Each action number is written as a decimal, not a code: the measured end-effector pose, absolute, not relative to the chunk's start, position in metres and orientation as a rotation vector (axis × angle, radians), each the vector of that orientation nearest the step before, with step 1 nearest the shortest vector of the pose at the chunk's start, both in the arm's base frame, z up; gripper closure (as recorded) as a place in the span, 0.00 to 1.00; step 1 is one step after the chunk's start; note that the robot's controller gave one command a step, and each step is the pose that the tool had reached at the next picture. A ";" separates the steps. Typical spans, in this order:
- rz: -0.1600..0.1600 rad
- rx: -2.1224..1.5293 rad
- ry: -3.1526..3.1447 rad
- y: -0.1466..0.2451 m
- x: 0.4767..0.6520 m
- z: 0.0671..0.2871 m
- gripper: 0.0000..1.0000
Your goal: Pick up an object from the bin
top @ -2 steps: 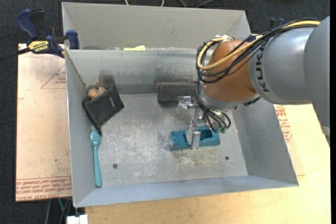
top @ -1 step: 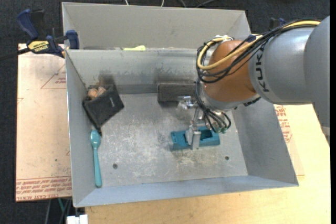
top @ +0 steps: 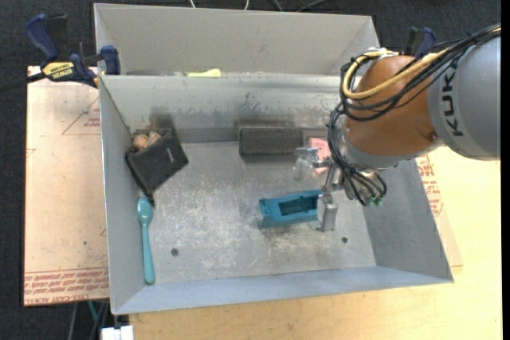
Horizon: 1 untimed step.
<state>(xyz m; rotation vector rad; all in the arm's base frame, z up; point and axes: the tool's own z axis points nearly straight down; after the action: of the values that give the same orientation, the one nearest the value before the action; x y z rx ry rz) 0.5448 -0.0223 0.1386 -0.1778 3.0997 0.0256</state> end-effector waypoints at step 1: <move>0.029 -0.158 3.093 -0.038 0.525 0.081 0.00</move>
Offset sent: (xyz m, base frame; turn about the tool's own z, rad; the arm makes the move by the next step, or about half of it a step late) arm -0.0034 0.0181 -0.0384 -0.0508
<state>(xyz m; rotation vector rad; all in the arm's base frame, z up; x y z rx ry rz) 0.5247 -0.0380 0.0812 -0.1577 3.0928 0.0287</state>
